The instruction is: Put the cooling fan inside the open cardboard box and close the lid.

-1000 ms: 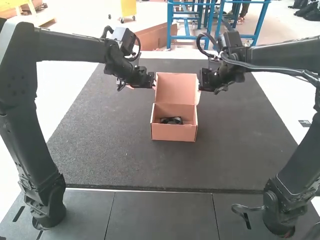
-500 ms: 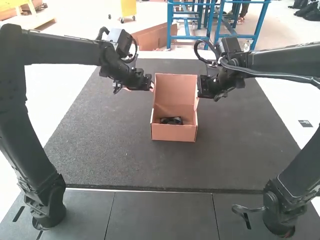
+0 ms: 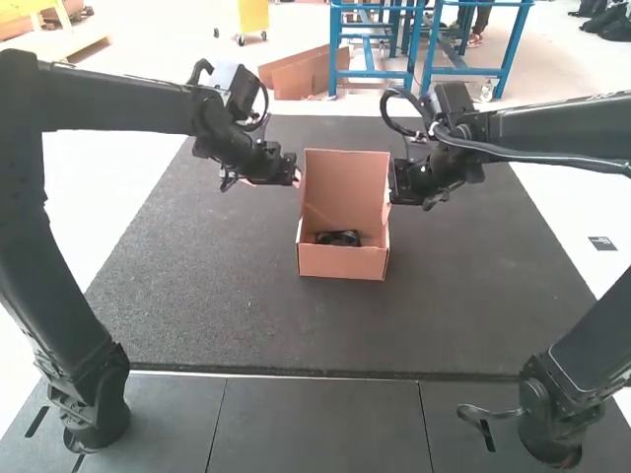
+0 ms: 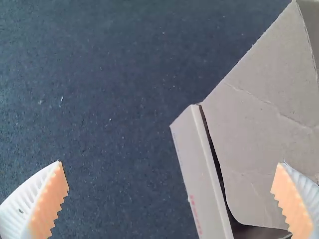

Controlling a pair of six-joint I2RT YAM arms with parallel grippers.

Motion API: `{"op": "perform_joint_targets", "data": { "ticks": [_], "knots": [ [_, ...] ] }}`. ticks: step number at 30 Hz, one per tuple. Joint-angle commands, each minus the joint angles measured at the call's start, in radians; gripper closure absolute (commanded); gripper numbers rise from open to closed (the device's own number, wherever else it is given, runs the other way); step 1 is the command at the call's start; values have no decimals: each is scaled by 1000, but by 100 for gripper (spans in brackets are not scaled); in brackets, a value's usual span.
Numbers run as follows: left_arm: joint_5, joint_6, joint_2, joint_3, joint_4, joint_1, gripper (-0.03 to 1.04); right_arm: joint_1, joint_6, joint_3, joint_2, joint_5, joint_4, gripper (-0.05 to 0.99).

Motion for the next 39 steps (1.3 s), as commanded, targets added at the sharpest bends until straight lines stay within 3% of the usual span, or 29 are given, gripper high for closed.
{"op": "perform_joint_targets", "data": {
  "ticks": [1, 6, 11, 16, 27, 30, 34, 39],
  "knots": [
    [19, 4, -42, -15, 5, -3, 4, 16, -10, -10, -37, -11, -5, 95],
    [82, 3, -61, -33, 2, -6, 4, 16, -11, -15, -43, -11, -7, 94],
    [135, 1, -78, -48, 2, -38, 4, 16, -10, -18, -41, -11, -5, 95],
    [140, 3, -87, -67, 1, -60, 4, 16, -8, -25, -43, -11, -8, 95],
    [132, 11, -148, -96, -25, -54, 4, 16, -25, -59, -54, -16, -39, 95],
    [82, -6, -199, -94, 31, -42, 4, 18, -23, -59, -54, -16, -38, 95],
    [32, -15, -236, -91, 128, 21, 4, 16, -23, -58, -54, -16, -38, 95],
    [-57, -6, -236, -100, 133, 43, 4, 16, -22, -47, -54, -16, -36, 95]
  ]
}}
